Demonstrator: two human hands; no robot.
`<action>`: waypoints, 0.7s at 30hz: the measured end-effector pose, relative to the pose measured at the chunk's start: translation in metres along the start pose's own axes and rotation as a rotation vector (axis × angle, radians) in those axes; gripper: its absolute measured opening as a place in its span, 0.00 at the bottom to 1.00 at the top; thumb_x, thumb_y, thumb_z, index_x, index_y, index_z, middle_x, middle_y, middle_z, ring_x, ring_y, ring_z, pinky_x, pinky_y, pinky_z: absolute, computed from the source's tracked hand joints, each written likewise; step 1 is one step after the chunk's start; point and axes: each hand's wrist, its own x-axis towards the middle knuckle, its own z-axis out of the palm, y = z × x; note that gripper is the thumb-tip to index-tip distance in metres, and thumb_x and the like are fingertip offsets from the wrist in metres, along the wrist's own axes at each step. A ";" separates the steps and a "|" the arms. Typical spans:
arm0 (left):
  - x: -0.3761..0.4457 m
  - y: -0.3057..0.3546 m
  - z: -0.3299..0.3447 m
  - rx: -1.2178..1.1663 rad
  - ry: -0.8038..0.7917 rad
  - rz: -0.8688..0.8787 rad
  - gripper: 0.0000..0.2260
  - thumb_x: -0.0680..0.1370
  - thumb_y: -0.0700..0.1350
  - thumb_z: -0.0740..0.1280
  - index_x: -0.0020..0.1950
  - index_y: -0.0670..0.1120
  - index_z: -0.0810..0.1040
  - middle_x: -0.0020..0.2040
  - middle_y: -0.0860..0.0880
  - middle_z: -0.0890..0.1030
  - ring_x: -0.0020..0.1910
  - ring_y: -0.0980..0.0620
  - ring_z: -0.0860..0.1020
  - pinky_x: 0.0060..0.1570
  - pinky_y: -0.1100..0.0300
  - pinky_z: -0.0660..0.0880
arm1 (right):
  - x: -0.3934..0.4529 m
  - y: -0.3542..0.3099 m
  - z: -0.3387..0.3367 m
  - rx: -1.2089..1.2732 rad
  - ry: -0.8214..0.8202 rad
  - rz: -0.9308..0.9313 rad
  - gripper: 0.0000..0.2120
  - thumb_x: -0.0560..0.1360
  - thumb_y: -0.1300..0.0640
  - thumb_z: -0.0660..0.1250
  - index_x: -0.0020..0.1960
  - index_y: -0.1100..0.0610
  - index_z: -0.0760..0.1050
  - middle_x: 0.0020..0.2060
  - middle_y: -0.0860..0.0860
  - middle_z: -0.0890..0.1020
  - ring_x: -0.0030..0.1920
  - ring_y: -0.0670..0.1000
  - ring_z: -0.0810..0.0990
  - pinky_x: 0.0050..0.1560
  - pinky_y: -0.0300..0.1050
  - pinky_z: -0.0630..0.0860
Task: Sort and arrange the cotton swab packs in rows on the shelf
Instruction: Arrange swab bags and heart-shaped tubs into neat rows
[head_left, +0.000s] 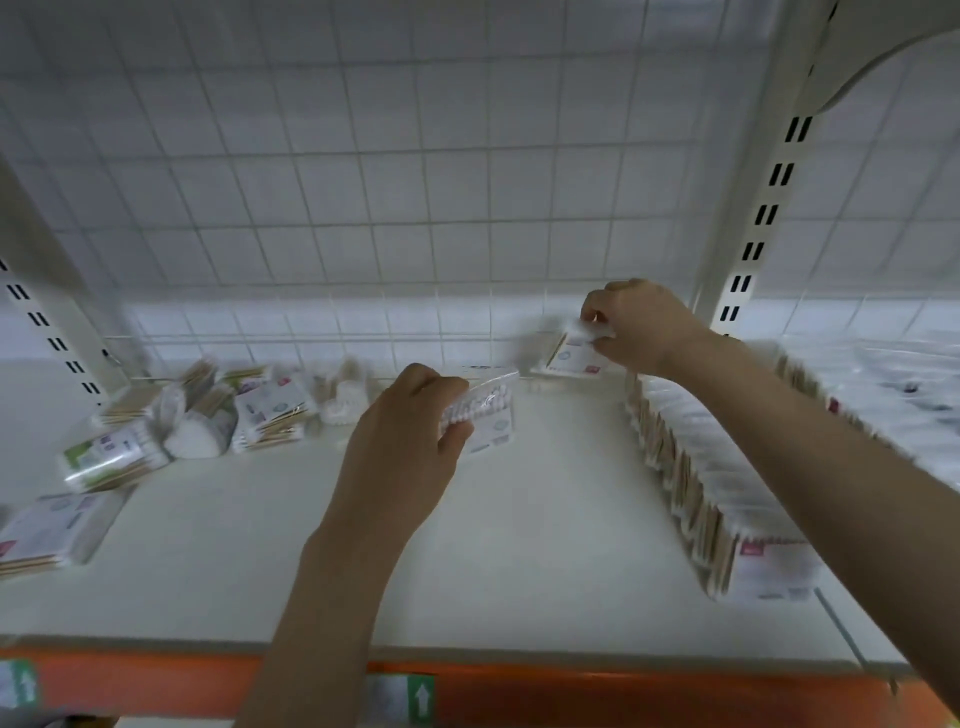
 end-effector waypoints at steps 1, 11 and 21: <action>0.000 0.000 0.002 0.011 -0.007 0.000 0.14 0.75 0.44 0.68 0.60 0.46 0.77 0.52 0.52 0.75 0.50 0.52 0.75 0.46 0.63 0.67 | 0.004 0.002 0.004 -0.063 -0.010 -0.017 0.15 0.74 0.58 0.63 0.60 0.56 0.73 0.54 0.54 0.78 0.55 0.56 0.73 0.50 0.45 0.68; -0.004 0.003 0.018 0.016 -0.038 -0.021 0.14 0.75 0.43 0.68 0.60 0.45 0.77 0.54 0.50 0.78 0.53 0.49 0.74 0.52 0.58 0.68 | 0.014 0.005 0.029 -0.181 -0.188 -0.003 0.14 0.75 0.64 0.60 0.60 0.59 0.70 0.53 0.56 0.78 0.52 0.57 0.76 0.50 0.47 0.74; -0.012 0.001 0.022 -0.001 -0.046 -0.058 0.13 0.73 0.42 0.70 0.58 0.45 0.78 0.53 0.50 0.79 0.51 0.47 0.75 0.52 0.51 0.71 | 0.016 0.005 0.037 -0.177 -0.128 0.002 0.09 0.73 0.69 0.60 0.52 0.61 0.69 0.44 0.55 0.75 0.40 0.54 0.72 0.37 0.45 0.67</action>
